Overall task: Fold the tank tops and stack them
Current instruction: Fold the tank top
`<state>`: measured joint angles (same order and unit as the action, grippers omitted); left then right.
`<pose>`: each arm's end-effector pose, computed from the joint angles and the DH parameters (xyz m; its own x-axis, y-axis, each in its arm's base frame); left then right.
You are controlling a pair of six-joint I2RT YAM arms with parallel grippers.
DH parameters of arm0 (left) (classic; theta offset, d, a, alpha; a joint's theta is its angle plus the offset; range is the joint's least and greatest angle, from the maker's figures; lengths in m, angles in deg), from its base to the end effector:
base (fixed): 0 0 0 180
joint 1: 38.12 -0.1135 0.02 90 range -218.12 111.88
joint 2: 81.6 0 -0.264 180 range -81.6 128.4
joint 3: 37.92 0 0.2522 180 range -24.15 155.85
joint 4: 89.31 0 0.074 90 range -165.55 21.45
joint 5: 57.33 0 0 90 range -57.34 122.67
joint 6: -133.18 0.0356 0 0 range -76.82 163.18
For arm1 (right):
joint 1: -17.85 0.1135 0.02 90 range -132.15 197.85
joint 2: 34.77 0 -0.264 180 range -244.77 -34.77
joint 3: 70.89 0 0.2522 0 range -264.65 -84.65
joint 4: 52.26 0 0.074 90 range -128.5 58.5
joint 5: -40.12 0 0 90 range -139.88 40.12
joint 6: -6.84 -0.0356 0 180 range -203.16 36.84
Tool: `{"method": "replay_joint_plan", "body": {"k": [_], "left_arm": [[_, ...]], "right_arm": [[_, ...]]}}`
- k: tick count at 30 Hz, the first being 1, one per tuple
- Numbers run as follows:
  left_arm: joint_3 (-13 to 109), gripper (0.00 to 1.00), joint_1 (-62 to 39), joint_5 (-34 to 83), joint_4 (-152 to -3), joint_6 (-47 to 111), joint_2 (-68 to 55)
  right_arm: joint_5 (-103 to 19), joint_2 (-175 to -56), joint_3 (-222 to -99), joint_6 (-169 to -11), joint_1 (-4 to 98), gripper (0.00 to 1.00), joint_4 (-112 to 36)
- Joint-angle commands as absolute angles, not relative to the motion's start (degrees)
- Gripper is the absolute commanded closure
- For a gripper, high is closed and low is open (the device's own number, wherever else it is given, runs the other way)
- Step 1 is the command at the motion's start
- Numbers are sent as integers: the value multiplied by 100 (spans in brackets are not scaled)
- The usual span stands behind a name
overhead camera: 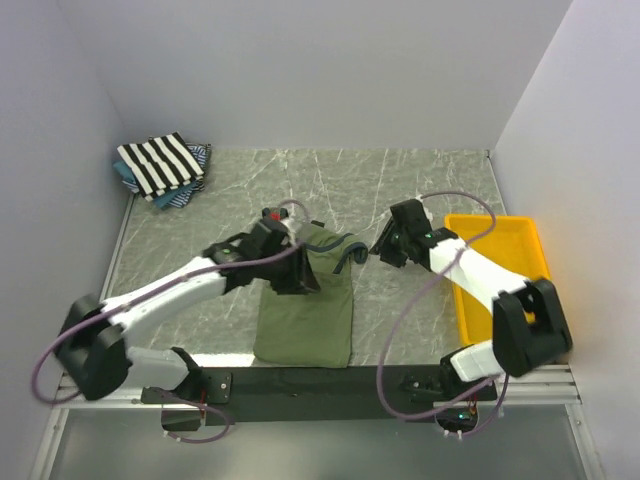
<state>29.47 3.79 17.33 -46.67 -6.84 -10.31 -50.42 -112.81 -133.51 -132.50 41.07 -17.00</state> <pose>0.1883 -0.1816 0.2678 -0.9444 -0.1453 -0.2948 0.0870 0.7545 -0.6505 0.2555 0.1092 0.2199 -0.7581 0.5002 -0.4184 0.2860 0.8317 0.4759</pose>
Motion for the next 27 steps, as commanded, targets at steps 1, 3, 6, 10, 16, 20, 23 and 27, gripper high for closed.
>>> {"method": "replay_joint_plan", "body": {"k": [1, 3, 6, 10, 16, 20, 23, 27], "left_arm": [[2858, 53, 880, 1491, -5989, -596, -471], [2832, 54, 1153, 1404, -6322, -578, -40], [2744, 56, 1452, 1438, -6526, -630, 435], [2647, 56, 1663, 1631, -6772, -631, 822], [2595, 57, 1769, 2018, -6685, -692, 1156], [2437, 58, 1786, 2080, -6764, -815, 1244], [2410, 59, 1839, 2080, -6773, -824, 1332], [2392, 60, 1909, 2115, -6746, -833, 1420]], "right_arm": [[-4979, -11887, -13772, -13176, 4000, 57, -2145], [-4945, -12168, -13800, -13246, 3938, 58, -2188], [-4918, -12292, -13589, -13360, 3929, 62, -2452], [-4900, -12538, -13440, -13483, 3929, 63, -2715], [-4786, -12863, -13501, -13738, 4008, 64, -2901], [-4795, -12855, -13212, -14071, 4026, 64, -3128], [-4725, -12916, -13088, -14274, 4026, 64, -3313], [-4637, -13074, -13123, -14476, 4061, 64, -3437]]}}
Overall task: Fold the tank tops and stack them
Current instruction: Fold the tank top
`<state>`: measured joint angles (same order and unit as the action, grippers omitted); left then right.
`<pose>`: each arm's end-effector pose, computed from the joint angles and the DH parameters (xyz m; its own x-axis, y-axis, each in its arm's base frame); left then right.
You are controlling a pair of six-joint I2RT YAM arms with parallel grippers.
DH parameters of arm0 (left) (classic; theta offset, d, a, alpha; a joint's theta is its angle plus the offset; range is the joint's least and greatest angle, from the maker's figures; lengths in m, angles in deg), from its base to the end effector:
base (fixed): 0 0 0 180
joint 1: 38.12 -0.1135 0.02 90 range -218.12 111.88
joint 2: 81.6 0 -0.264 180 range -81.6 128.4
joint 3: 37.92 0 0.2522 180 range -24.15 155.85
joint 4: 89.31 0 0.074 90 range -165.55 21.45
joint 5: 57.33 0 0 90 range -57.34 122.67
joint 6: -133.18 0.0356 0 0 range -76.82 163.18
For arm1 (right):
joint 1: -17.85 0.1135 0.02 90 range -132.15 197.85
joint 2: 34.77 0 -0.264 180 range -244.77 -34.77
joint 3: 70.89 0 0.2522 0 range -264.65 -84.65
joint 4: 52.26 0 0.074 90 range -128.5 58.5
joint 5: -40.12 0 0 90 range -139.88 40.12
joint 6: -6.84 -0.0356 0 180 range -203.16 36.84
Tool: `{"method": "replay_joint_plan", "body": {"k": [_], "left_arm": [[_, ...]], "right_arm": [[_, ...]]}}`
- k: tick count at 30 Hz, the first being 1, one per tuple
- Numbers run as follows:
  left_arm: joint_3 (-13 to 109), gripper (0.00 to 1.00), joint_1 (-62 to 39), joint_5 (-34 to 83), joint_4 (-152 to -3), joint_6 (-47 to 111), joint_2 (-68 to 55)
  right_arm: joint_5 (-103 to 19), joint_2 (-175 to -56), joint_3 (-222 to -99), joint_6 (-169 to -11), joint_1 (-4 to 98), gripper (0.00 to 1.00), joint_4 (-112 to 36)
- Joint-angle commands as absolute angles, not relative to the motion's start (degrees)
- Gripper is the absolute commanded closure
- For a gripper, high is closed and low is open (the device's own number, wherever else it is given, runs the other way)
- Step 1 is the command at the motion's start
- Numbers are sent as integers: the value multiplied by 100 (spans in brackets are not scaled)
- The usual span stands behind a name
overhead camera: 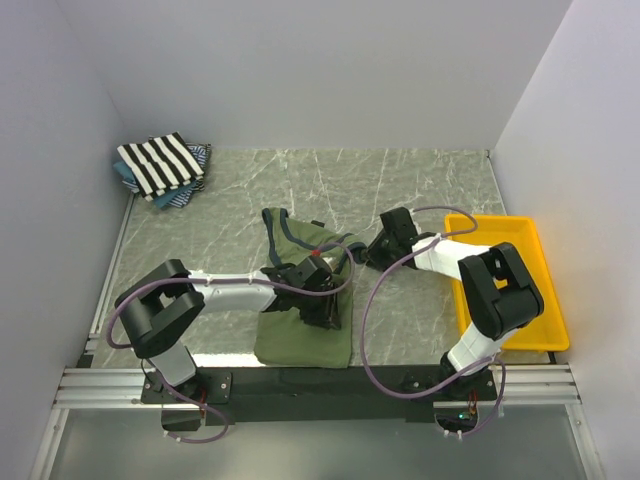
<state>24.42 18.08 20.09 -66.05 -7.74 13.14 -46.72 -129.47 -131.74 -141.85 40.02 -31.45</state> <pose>0.1694 -0.2670 0.1517 -0.9722 0.0903 -0.2160 0.1978 0.8105 -0.5513 0.2905 0.1205 0.1468 -0.7397 0.6198 -0.2622 0.4343 0.7373 0.5176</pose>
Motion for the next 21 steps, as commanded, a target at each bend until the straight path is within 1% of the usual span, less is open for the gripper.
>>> {"method": "replay_joint_plan", "body": {"k": [1, 3, 6, 7, 8, 9, 12, 14, 16, 21], "left_arm": [[2375, 59, 1918, 2124, -6746, -842, 1420], [2348, 60, 1962, 2124, -6764, -859, 1447], [2278, 60, 1997, 2106, -6781, -886, 1490], [2243, 60, 1997, 2106, -6781, -894, 1491], [2225, 60, 2006, 2106, -6781, -894, 1482], [2208, 60, 2015, 2106, -6773, -894, 1473], [2120, 60, 2015, 2107, -6711, -886, 1429], [2015, 60, 2024, 2098, -6685, -886, 1333], [1901, 60, 2015, 2089, -6667, -886, 1280], [1689, 60, 2015, 1861, -6746, -921, 1157]], "right_arm": [[-4671, -13092, -13158, -14512, 4061, 64, -3446], [-4724, -13127, -13184, -14591, 4087, 64, -3463], [-4768, -13206, -13246, -14600, 4096, 74, -3507], [-4795, -13233, -13333, -14521, 4096, 88, -3472], [-4925, -13259, -13395, -14451, 4105, 98, -3350], [-4979, -13294, -13482, -14355, 4096, 100, -3245], [-5532, -13251, -13808, -13881, 4105, 100, -2954], [-5743, -13207, -14071, -13389, 4105, 100, -2804], [-6208, -13154, -14317, -12854, 4114, 100, -2708], [-6991, -13075, -14564, -11824, 4184, 100, -2891]]}}
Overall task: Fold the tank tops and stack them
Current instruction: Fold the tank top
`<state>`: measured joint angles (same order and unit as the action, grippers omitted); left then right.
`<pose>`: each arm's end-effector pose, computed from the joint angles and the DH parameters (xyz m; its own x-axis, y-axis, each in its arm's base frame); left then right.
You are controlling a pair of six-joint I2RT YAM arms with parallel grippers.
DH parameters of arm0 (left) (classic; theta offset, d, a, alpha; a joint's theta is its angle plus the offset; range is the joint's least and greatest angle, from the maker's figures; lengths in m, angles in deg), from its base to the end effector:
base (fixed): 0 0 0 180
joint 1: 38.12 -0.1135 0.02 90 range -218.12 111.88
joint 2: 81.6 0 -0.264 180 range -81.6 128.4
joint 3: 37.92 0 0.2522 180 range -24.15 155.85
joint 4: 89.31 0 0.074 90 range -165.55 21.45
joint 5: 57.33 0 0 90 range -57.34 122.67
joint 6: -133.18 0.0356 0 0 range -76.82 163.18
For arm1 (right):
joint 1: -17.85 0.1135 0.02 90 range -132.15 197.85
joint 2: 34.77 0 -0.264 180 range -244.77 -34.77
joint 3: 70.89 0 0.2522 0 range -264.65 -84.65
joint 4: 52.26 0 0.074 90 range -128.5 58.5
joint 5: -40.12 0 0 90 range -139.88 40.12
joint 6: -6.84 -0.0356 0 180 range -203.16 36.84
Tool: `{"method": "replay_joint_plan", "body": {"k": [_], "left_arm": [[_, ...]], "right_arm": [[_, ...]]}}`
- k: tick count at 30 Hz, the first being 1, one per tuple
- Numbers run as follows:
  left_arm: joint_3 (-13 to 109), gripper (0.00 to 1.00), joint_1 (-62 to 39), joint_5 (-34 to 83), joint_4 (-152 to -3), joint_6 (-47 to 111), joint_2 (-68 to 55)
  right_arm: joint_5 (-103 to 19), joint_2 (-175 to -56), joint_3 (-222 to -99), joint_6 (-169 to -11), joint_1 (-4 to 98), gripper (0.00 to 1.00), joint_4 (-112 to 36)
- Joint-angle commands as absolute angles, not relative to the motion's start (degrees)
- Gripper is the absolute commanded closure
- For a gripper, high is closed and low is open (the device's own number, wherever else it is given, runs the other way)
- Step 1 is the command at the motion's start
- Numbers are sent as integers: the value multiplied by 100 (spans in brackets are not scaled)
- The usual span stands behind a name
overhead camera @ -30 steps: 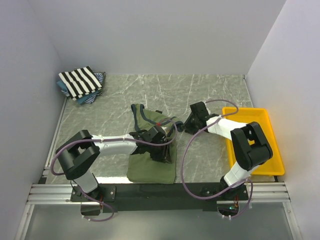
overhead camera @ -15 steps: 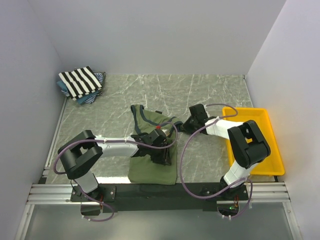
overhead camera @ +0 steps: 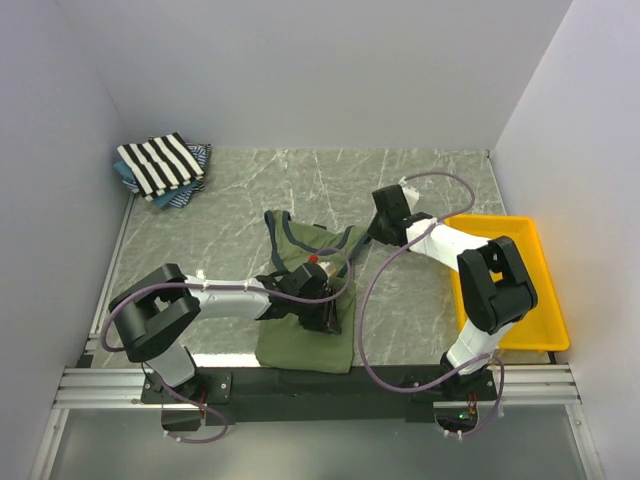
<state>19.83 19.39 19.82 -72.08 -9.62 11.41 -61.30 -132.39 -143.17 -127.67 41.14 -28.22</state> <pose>0.1577 -0.2623 0.1453 -0.9706 0.0784 -0.2276 0.2018 0.7805 -0.5917 0.3278 0.1334 0.1846 -0.6859 0.4529 -0.5696 0.2968 0.8888 0.3492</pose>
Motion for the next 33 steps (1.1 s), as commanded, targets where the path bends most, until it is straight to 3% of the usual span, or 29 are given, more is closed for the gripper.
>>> {"method": "replay_joint_plan", "body": {"k": [1, 9, 16, 28, 33], "left_arm": [[1637, 60, 2015, 1843, -6755, -938, 1148], [1549, 60, 2015, 1772, -6597, -894, 928], [1320, 60, 2015, 1606, -6509, -842, 779], [872, 60, 2015, 1448, -6263, -833, 348], [766, 59, 2015, 1465, -6140, -850, 155]], "right_arm": [[-7079, -13057, -14599, -11535, 4184, 100, -2970], [-7616, -13206, -14766, -10285, 4351, 98, -3762], [-7854, -12899, -14494, -10213, 4325, 66, -3841], [-7002, -12829, -15048, -10618, 4105, 57, -3085], [-6106, -11952, -14548, -10776, 4105, 57, -3454]]}}
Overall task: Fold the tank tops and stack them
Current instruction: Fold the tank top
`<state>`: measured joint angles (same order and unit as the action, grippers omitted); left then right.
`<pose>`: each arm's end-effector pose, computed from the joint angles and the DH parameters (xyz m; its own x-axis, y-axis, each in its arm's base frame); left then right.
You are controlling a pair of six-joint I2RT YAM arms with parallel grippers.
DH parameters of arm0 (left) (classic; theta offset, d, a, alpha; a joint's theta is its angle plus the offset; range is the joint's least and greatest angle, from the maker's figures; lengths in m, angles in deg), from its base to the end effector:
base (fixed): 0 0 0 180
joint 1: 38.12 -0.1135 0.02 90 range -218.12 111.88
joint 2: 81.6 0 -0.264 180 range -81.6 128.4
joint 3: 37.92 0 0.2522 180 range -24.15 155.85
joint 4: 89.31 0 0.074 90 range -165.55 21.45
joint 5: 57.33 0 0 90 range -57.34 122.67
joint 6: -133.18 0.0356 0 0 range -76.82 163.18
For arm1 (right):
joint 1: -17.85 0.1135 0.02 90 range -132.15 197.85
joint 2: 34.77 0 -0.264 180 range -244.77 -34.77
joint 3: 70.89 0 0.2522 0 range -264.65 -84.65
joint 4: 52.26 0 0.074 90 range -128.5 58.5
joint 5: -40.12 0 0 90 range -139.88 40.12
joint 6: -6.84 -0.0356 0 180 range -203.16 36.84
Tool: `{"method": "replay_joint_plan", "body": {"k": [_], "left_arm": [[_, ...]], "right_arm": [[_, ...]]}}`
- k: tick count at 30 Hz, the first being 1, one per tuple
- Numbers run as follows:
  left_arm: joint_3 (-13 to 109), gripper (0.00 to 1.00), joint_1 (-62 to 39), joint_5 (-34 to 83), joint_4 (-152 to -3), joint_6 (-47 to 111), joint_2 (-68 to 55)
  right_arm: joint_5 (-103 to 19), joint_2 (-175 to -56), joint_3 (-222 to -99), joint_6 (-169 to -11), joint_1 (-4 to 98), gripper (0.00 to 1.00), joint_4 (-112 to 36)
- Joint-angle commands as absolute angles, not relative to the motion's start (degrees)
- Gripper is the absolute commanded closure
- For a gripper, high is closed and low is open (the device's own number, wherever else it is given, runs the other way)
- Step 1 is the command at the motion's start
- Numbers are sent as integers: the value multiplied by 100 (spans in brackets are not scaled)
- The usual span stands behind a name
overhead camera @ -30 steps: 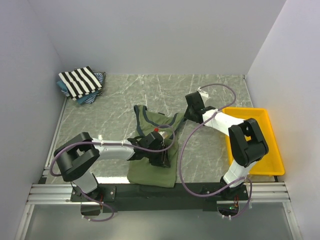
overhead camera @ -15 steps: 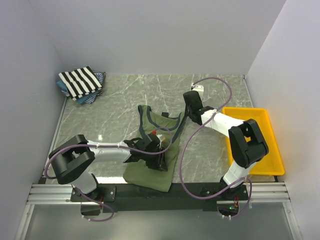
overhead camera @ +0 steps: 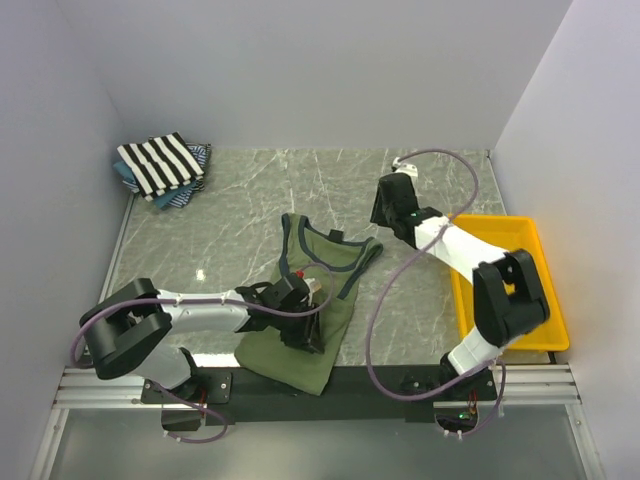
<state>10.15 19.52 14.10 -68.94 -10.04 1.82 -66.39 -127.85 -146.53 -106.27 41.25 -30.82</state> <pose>0.1275 -0.2224 0.1408 -0.9830 0.1329 -0.1265 0.1827 0.7721 -0.6087 0.3335 0.1333 0.2337 -0.5996 0.1506 -0.7860 0.0626 0.9880 0.1415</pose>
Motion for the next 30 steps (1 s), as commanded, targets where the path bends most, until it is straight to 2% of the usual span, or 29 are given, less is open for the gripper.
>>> {"method": "replay_joint_plan", "body": {"k": [1, 3, 5, 6, 9, 14, 24, 30], "left_arm": [[758, 59, 2024, 1473, -6114, -842, 137], [749, 59, 2015, 1491, -6043, -833, 111], [722, 59, 2015, 1447, -6017, -842, 58], [696, 59, 2015, 1438, -5973, -842, 41], [661, 58, 2015, 1465, -5772, -780, -73], [705, 57, 1997, 1456, -5542, -789, -284], [801, 57, 1962, 1421, -5498, -727, -232], [775, 57, 1953, 1386, -5499, -754, -258]], "right_arm": [[-6009, -11828, -14381, -10803, 4114, 57, -3489], [-5693, -11668, -14318, -10768, 4114, 53, -3577], [-5429, -12174, -14650, -10540, 4122, 53, -3176], [-5210, -12413, -14878, -10435, 4123, 58, -2990], [-4832, -13327, -15800, -10074, 4175, 61, -2524], [-4680, -14347, -16418, -9775, 4237, 65, -1804], [-4707, -14253, -15708, -9493, 4623, 64, -1591], [-5110, -14463, -15776, -9520, 4984, 63, -1363]]}}
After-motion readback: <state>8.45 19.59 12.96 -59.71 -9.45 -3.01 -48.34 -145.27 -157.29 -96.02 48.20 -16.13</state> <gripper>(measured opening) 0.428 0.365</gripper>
